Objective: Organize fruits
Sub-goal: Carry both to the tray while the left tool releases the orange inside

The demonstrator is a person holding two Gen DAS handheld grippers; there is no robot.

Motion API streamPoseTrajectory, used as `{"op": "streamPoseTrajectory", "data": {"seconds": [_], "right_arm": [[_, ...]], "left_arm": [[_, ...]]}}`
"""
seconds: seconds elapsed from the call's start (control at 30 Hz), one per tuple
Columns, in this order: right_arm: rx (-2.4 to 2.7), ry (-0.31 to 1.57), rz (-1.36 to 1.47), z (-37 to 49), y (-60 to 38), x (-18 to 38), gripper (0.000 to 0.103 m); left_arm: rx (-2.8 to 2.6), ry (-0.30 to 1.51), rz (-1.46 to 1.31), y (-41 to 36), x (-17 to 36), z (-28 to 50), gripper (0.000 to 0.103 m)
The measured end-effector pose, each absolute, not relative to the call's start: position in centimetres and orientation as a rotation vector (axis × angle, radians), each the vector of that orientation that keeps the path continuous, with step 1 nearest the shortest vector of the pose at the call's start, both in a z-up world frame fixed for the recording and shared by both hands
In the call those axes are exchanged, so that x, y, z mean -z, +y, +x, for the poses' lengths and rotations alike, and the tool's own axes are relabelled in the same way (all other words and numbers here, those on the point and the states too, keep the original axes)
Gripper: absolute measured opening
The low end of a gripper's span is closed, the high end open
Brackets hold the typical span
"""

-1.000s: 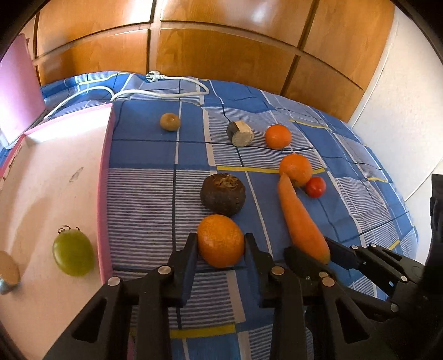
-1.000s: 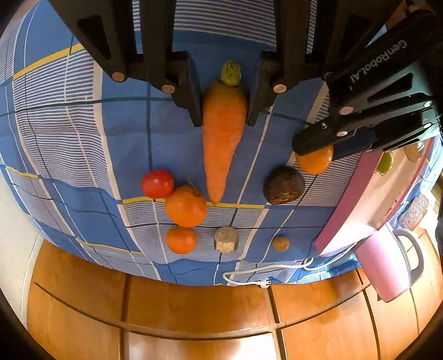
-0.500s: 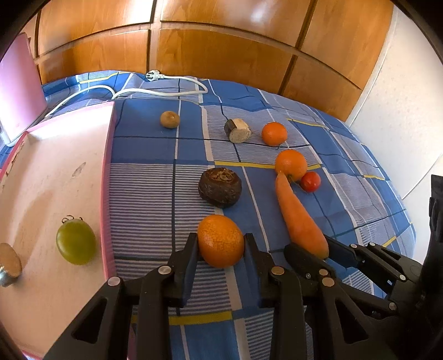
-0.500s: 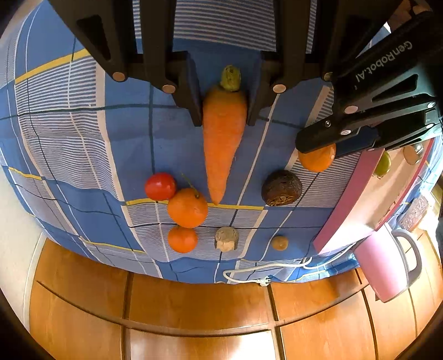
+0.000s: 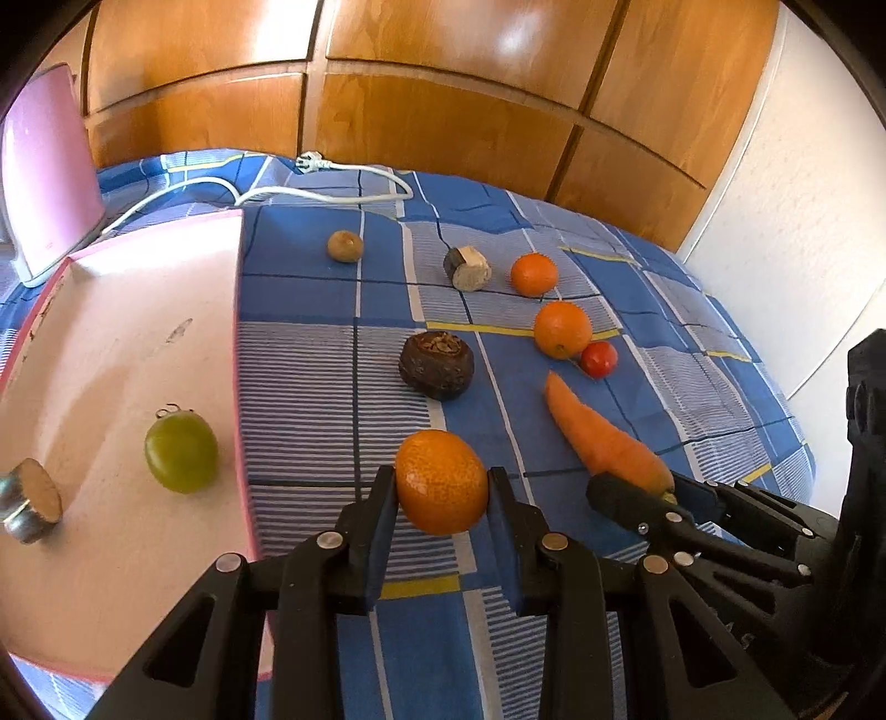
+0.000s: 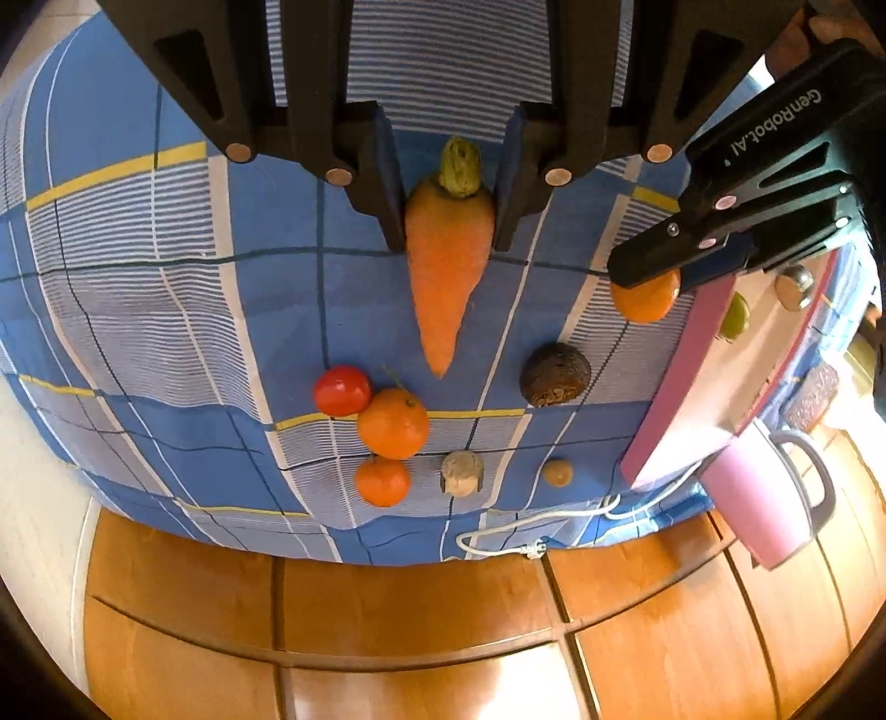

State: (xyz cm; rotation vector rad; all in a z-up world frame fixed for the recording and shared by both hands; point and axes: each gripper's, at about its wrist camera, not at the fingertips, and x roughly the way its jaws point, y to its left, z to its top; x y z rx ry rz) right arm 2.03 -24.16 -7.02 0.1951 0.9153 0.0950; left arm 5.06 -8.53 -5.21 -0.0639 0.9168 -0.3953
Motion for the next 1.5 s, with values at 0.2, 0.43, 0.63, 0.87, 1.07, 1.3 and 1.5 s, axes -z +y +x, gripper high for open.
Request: {"op": "streamPoseTrajectory", "data": {"seconds": [0.2,0.43,0.63,0.87,1.07,1.3,1.5], "right_arm": [[-0.109,0.885,0.213,1.7,-24.1,5.6,0.030],[-0.121,0.836,0.211,1.3,-23.7,3.9,0.030],[-0.129,0.807,0.213,1.3,-23.5,2.7,0.030],[-0.180,0.775,0.176,2.5,-21.4,0.8,0.030],[-0.243,0.772,0.143,3.5,-18.8,0.1,0.030],[-0.308,0.780,0.125,5.2,-15.9,-0.2,0.030],[-0.342,0.789,0.124,7.1,-13.5,-0.3,0.030]], "left_arm": [[0.394,0.881,-0.060,-8.2,4.1,4.4,0.032],[0.394,0.832,-0.063,-7.8,2.4,3.7,0.032],[0.386,0.786,-0.073,-6.9,0.7,3.4,0.032],[0.327,0.771,-0.112,-4.2,-0.1,3.6,0.032],[0.265,0.766,-0.142,-1.7,-0.3,4.1,0.032],[0.193,0.763,-0.162,1.0,-0.2,5.0,0.032],[0.134,0.762,-0.167,3.1,0.0,6.5,0.032]]}}
